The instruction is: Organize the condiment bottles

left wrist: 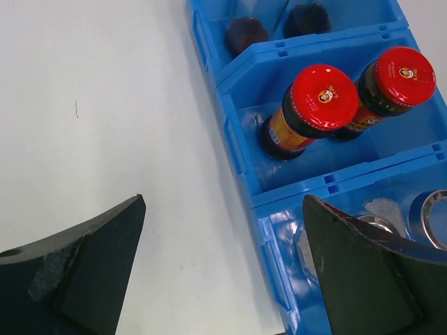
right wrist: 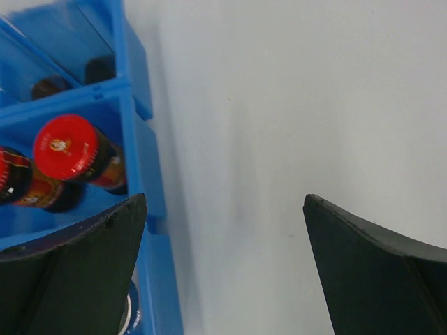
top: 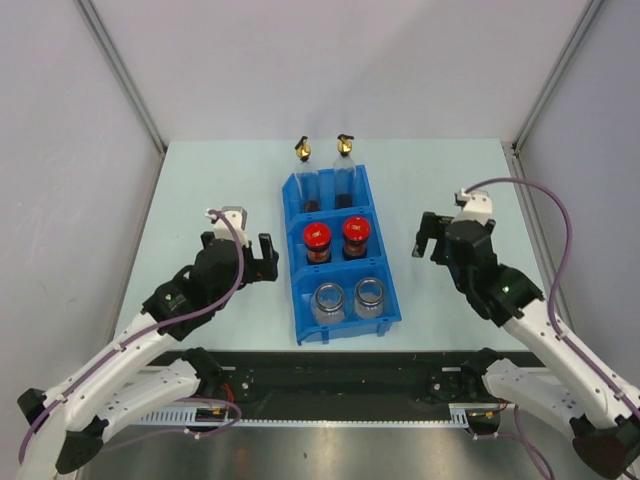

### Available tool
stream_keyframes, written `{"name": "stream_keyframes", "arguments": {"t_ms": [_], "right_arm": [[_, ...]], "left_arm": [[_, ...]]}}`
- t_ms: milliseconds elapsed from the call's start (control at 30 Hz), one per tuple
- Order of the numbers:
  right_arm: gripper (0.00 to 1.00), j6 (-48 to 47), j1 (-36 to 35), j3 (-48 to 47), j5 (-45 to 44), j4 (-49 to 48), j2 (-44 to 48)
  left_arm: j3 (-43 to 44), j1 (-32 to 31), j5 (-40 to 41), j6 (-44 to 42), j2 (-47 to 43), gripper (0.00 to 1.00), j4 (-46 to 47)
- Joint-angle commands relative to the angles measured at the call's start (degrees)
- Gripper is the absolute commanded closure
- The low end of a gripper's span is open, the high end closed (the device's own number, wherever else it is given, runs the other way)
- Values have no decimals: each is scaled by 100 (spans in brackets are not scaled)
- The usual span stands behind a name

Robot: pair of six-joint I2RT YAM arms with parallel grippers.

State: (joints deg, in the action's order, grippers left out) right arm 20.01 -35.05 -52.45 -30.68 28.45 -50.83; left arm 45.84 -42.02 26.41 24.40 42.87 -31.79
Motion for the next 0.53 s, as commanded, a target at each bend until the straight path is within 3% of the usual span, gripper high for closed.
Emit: {"name": "stream_keyframes", "arguments": {"t_ms": [0,500], "right_arm": [[0,495,173,558,-35,214,705],[0,1128,376,1114,-140,451,1084]], "left_arm": [[100,36,30,73,37,0,200],[38,36,74,29,63,0,261]]}}
